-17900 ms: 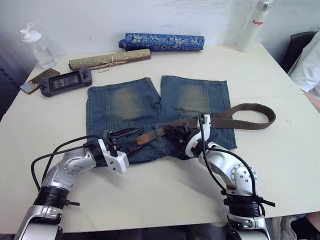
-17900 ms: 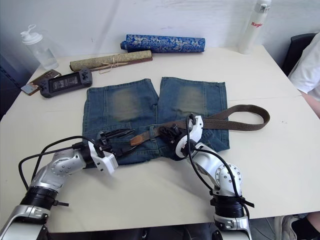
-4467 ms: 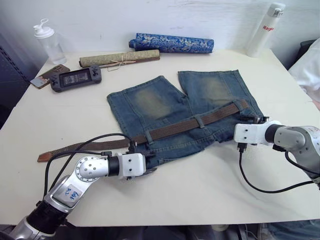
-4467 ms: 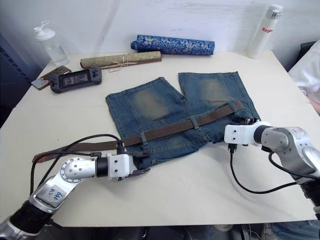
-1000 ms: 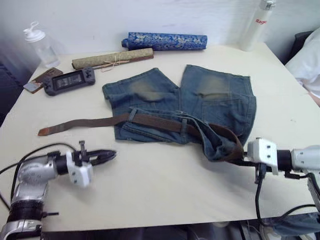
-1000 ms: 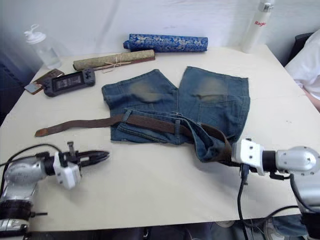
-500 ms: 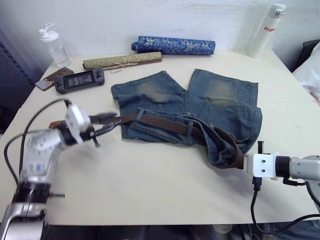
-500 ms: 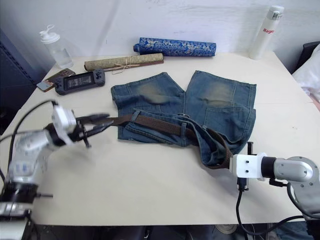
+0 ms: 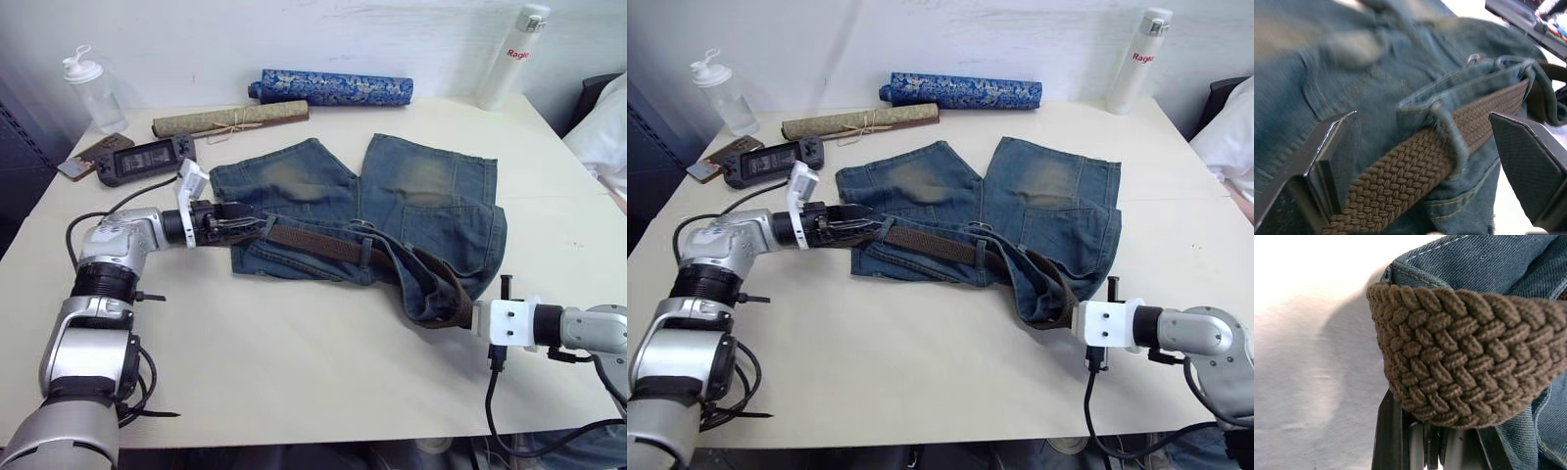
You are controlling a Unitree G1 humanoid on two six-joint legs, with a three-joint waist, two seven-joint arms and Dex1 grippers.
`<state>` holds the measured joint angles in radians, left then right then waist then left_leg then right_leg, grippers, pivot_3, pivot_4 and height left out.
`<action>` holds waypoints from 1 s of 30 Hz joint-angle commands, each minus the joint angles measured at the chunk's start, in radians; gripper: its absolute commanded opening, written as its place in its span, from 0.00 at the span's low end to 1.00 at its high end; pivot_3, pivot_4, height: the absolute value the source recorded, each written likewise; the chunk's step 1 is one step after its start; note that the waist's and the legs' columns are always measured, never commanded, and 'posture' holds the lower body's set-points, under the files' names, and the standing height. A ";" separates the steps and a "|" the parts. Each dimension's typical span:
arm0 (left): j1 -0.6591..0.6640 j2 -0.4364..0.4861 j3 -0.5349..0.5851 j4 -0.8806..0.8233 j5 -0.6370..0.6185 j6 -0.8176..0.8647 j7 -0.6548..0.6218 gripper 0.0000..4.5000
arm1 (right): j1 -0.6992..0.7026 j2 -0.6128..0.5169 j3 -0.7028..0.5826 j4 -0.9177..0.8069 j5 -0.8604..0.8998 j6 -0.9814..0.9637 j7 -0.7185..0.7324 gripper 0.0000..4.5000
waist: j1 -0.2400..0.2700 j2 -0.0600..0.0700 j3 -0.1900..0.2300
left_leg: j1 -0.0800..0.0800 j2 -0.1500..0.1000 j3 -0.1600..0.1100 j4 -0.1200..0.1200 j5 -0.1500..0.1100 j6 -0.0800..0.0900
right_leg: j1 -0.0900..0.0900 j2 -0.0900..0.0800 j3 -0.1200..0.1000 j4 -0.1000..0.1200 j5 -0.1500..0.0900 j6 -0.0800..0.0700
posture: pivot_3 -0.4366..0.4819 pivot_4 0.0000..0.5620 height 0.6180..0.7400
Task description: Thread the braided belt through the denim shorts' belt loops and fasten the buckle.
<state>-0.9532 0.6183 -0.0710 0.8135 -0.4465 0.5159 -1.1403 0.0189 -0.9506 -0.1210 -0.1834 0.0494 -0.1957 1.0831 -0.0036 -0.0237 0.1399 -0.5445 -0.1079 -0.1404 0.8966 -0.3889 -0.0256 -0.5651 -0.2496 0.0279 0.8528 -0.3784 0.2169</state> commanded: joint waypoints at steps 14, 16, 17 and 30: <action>-0.076 -0.017 0.074 0.026 0.074 -0.029 -0.207 0.45 | 0.005 -0.023 0.001 -0.011 -0.004 0.033 -0.019 0.00 | 0.000 -0.002 0.001 | -0.001 0.000 0.001 0.001 0.000 -0.001 | 0.000 -0.001 -0.002 -0.001 0.000 0.000 | 0.48 0.27 0.16; -0.031 0.002 0.082 -0.072 0.056 -0.004 -0.232 0.37 | -0.004 -0.025 -0.008 0.001 0.003 0.028 -0.019 0.00 | -0.002 -0.002 0.001 | -0.001 0.000 0.001 0.001 0.000 -0.001 | 0.000 -0.001 -0.002 -0.001 0.000 0.000 | 0.48 0.27 0.16; -0.004 0.011 0.081 -0.120 0.058 0.000 -0.237 0.28 | -0.007 -0.027 -0.014 0.003 0.008 0.028 -0.017 0.00 | -0.003 -0.002 0.001 | -0.001 0.001 0.000 0.001 0.000 -0.001 | 0.000 -0.001 -0.001 -0.001 0.000 0.000 | 0.48 0.27 0.16; 0.402 0.118 0.122 -0.685 -0.023 0.096 -0.202 0.28 | 0.025 -0.099 -0.047 0.027 0.053 -0.011 0.036 0.00 | 0.003 -0.001 0.001 | -0.001 0.000 -0.001 0.002 -0.001 -0.001 | 0.000 -0.003 -0.001 0.000 0.000 -0.001 | 0.48 0.27 0.16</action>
<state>-0.5790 0.7109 0.0381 0.2014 -0.4587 0.6357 -1.3307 0.0216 -1.0212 -0.1380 -0.1412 0.0938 -0.1977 1.0954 -0.0005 -0.0245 0.1411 -0.5456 -0.1078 -0.1411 0.8983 -0.3901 -0.0268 -0.5656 -0.2531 0.0267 0.8527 -0.3790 0.2157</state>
